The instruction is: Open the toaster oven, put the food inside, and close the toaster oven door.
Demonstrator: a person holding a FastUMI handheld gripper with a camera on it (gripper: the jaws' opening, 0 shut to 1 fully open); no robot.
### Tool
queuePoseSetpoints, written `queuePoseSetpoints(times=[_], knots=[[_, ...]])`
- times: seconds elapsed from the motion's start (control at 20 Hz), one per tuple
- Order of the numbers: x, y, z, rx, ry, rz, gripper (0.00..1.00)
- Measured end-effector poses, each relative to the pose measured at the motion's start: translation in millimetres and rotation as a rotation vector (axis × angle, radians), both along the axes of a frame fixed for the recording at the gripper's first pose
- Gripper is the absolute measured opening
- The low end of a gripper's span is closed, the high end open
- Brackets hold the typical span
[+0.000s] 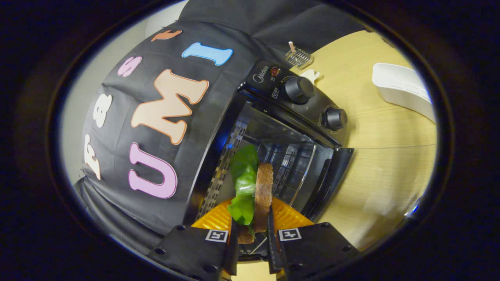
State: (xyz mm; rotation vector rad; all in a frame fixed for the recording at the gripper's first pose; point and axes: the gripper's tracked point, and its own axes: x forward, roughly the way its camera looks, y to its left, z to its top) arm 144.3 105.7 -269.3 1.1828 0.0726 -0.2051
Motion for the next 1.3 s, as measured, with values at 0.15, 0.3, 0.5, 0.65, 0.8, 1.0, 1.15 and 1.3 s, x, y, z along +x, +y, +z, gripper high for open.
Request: queuePoseSetpoints(times=[0.15,0.3,0.5,0.65,0.8,1.0,1.15,1.3], knots=[[11,1,-4,-0.038,0.012,-0.004,0.33],[15,-3,-12,-0.073,0.044,-0.016,0.33],[19,-5,-18,-0.134,0.087,-0.019,0.35],[17,-9,-15,-0.217,0.14,-0.029,0.51],[6,-21,-14,-0.288,0.181,-0.062,0.67],[-10,-31,-15,-0.392,0.252,-0.077,0.89],[-29,-28,-6,-0.485,0.28,-0.062,0.99],[-58,-22,2,-0.536,0.34,-0.047,1.0]])
